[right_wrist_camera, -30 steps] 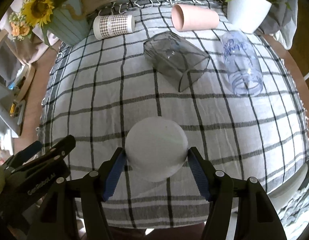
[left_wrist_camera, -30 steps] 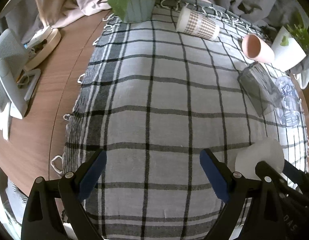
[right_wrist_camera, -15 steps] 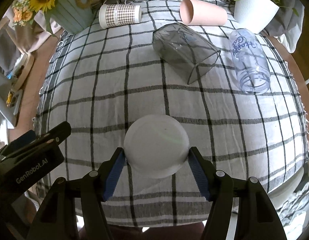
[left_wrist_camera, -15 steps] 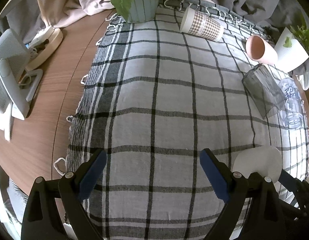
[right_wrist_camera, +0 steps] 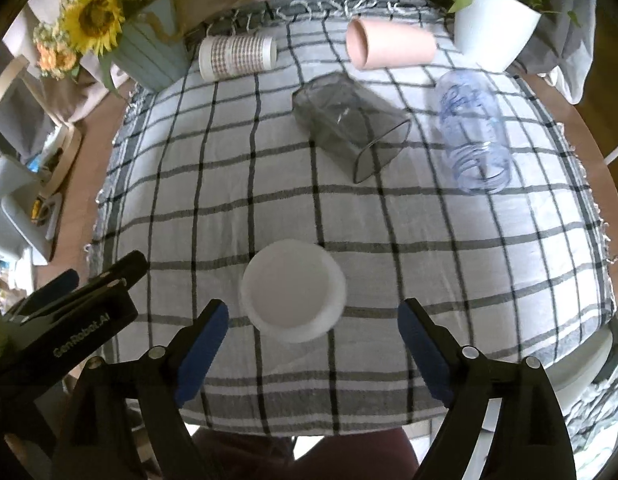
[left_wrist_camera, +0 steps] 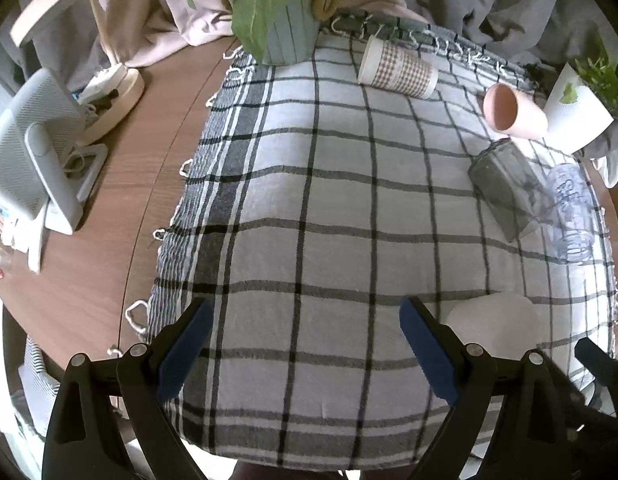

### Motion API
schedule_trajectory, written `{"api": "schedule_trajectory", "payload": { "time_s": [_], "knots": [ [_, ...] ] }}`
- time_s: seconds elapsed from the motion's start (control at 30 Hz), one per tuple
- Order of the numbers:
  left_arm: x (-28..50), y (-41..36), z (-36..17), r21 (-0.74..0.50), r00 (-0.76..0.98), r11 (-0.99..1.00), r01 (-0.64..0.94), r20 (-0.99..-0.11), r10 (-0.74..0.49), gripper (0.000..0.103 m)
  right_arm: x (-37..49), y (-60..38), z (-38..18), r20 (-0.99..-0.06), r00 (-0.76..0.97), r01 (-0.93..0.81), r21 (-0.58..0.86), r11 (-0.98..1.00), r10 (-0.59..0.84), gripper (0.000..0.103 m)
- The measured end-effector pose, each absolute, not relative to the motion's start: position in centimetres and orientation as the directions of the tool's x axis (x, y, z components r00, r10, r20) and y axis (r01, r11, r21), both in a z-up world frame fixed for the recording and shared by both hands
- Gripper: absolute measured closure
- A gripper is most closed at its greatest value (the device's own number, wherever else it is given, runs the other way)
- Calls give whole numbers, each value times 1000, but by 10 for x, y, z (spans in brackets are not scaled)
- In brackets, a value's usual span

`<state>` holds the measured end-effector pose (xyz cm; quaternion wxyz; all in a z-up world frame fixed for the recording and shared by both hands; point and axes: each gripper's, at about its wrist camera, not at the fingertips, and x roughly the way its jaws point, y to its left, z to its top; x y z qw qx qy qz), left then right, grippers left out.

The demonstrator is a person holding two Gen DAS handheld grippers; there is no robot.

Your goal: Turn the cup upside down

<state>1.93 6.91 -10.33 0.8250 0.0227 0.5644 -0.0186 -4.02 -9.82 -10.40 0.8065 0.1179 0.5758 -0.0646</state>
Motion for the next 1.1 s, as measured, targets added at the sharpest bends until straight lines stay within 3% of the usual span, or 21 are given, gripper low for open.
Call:
{"api": "schedule_trajectory", "payload": {
  "time_s": [0.53,1.1],
  "knots": [
    [-41,38,-53,90,484,995,42,-873,59,3,-82,-142,-47,-876,481,179,130,975,29,10],
    [-54,22,-32,65,542,996,68,-840,18,1,-106,-166,-22,-821,570,226,120,967,-31,1]
  ]
}}
